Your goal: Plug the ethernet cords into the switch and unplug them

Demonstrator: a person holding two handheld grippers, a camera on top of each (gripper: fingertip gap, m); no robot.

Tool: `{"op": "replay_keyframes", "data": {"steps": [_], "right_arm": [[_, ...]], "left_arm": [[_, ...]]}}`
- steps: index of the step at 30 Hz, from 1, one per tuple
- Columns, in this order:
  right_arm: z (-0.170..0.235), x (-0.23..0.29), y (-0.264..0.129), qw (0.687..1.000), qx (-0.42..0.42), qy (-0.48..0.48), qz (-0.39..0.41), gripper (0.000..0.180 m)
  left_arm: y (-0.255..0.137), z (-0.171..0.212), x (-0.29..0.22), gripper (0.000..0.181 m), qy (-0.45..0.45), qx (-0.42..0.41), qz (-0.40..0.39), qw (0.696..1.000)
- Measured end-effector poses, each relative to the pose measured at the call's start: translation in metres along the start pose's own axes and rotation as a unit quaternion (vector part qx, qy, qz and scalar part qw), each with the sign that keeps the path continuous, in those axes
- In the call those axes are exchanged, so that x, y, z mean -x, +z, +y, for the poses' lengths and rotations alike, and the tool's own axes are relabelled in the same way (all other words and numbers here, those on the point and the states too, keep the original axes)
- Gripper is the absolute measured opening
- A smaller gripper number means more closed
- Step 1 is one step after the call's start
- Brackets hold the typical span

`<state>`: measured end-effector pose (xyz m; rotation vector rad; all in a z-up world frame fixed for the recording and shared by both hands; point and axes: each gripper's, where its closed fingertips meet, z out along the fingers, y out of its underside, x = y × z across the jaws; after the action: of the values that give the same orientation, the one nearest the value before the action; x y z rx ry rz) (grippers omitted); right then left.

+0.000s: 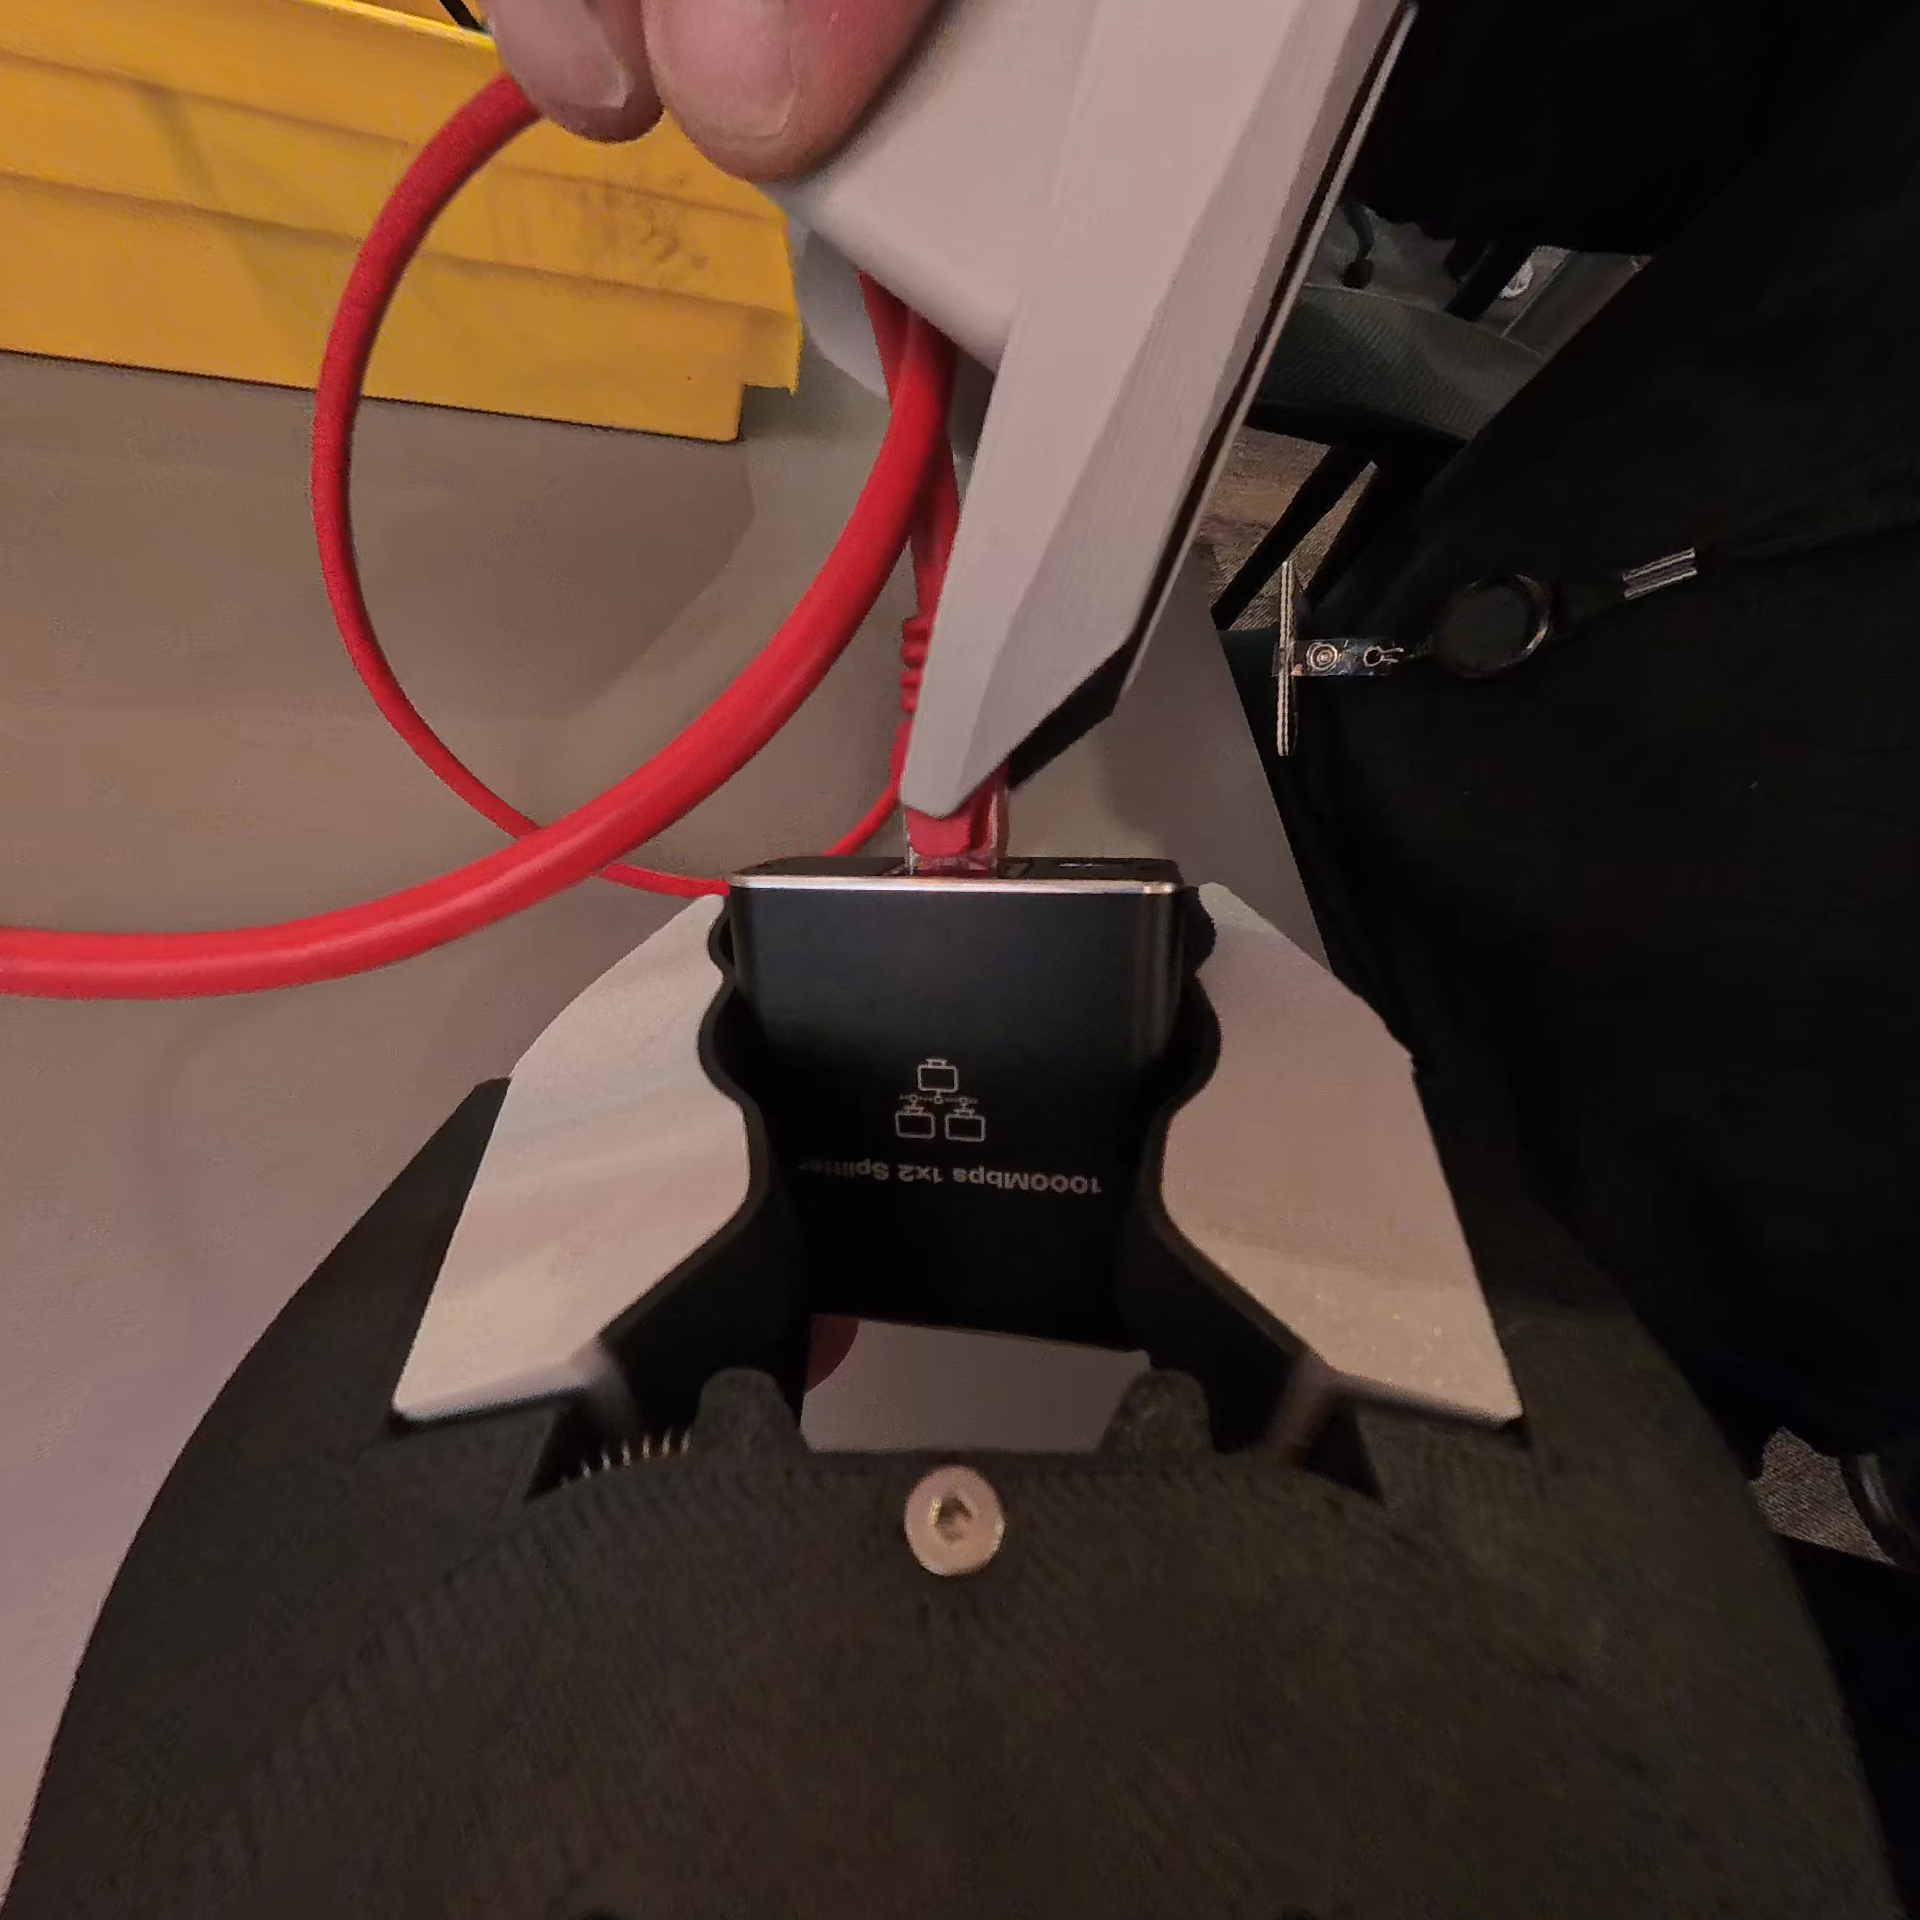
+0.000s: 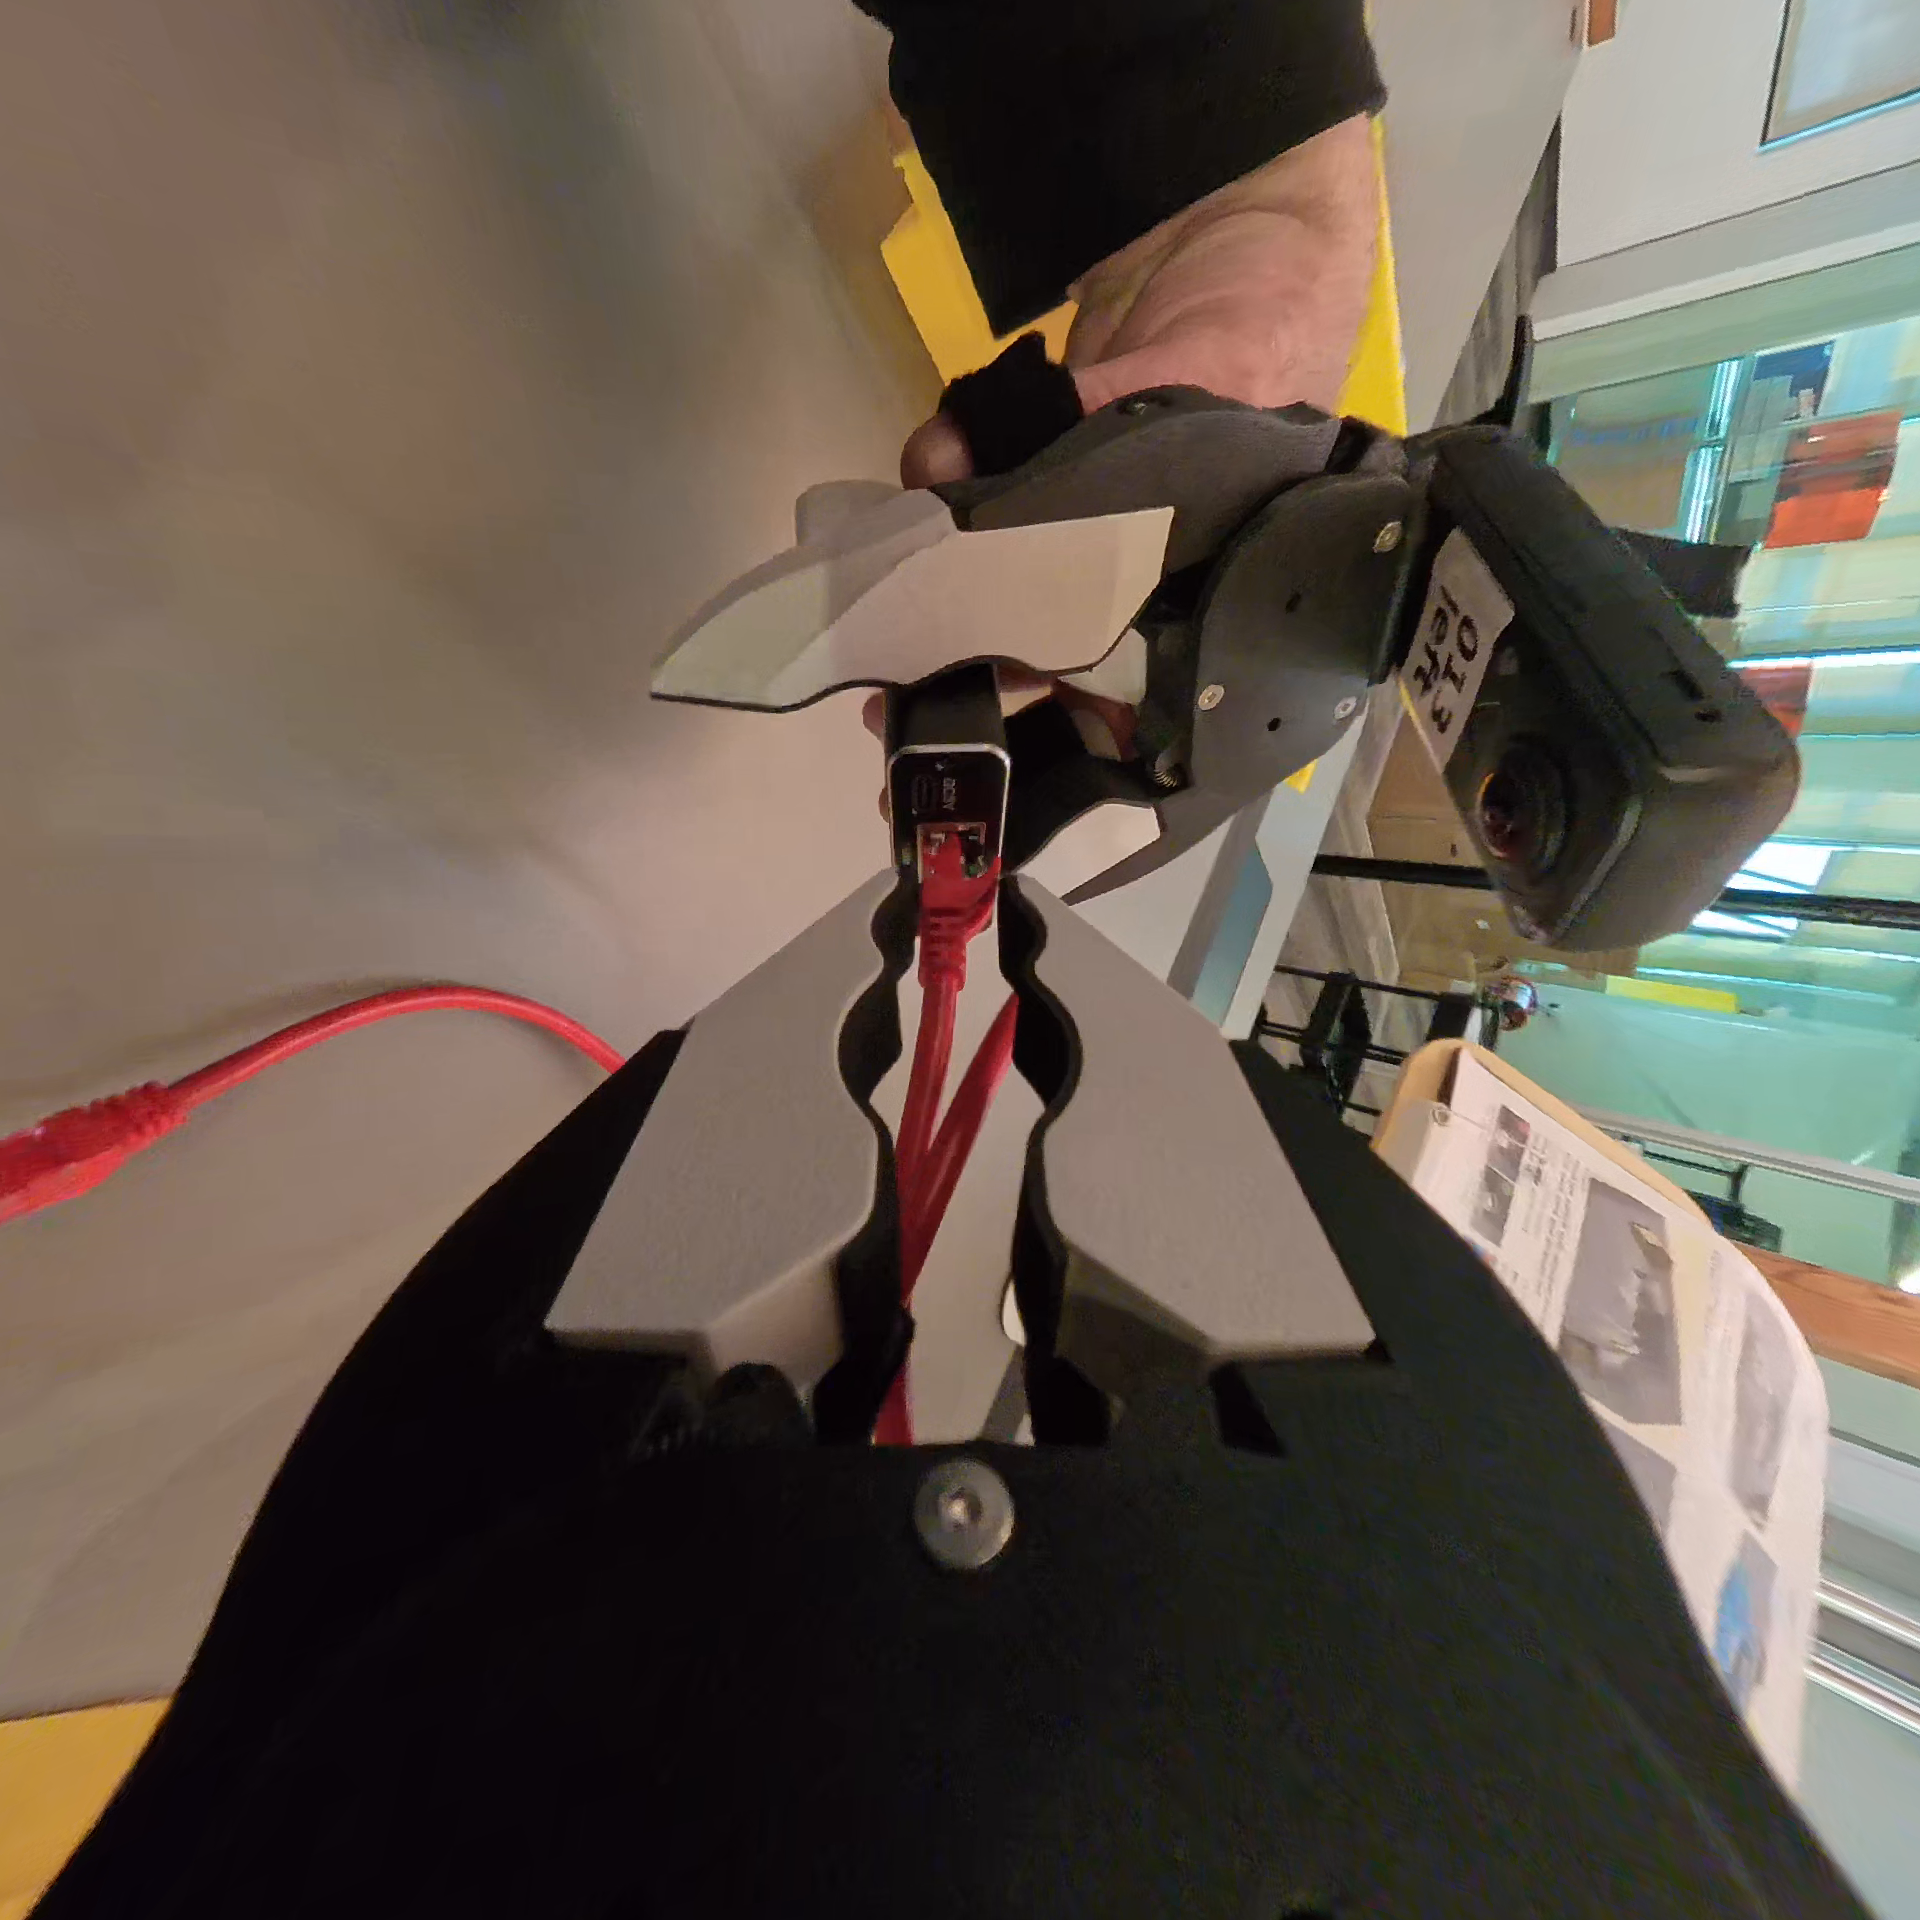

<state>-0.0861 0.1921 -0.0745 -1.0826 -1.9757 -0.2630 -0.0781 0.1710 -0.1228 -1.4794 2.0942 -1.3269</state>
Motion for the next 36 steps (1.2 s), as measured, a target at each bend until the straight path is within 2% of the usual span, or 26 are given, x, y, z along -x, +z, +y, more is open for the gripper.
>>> {"op": "replay_keyframes", "data": {"steps": [2, 25, 30, 32, 36], "right_arm": [[-0.003, -0.001, -0.001, 1.0, -0.011, 0.008, -0.005, 0.017], [0.007, 0.005, 0.003, 0.998, 0.003, -0.01, -0.058, 0.012], [0.01, 0.004, 0.004, 0.998, 0.001, -0.011, -0.058, 0.021], [0.01, 0.005, 0.004, 0.998, 0.002, -0.014, -0.065, 0.015], [0.01, 0.006, 0.004, 0.997, 0.002, -0.021, -0.072, 0.014]], "left_arm": [[0.001, 0.0, 0.0, 0.076, -0.001, 0.0, 0.003, 1.0], [0.006, 0.0, 0.007, 0.076, 0.01, 0.01, 0.0, 1.0], [0.005, -0.001, 0.008, 0.076, 0.001, 0.004, 0.002, 1.0], [0.006, 0.0, 0.008, 0.076, 0.001, 0.006, 0.0, 1.0], [0.007, 0.001, 0.007, 0.076, 0.003, 0.009, 0.002, 1.0]]}}
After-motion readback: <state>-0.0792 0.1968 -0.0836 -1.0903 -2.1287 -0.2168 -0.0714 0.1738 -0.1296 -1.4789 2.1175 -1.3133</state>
